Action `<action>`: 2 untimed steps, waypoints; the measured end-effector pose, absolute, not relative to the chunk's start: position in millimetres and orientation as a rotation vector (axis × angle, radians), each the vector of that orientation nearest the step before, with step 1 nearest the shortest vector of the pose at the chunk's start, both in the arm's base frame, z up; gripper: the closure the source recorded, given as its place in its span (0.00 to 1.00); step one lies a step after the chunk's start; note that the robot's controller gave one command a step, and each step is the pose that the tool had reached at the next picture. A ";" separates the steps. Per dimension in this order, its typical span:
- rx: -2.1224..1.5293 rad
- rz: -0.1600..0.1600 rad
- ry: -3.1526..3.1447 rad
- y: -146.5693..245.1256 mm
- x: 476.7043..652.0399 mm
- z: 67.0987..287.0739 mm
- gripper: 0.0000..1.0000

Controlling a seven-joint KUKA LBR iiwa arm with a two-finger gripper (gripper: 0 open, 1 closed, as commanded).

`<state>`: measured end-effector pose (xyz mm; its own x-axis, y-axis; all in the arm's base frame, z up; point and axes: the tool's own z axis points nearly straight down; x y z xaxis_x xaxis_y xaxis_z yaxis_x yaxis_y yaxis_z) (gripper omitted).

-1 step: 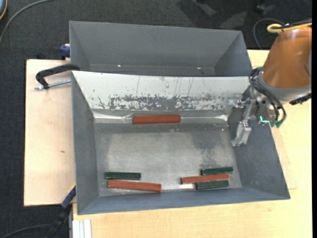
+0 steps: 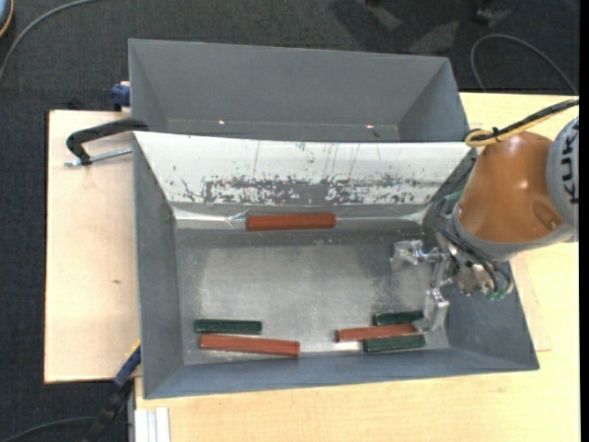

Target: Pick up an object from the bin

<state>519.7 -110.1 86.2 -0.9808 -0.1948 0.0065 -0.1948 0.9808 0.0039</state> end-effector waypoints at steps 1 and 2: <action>0.549 -0.001 -3.093 -92.7 490.9 70.6 0.00; 0.551 0.001 -3.099 -92.6 492.8 72.1 1.00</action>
Offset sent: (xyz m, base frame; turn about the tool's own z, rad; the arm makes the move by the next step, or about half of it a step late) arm -0.0293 0.0169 -0.0162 -0.1566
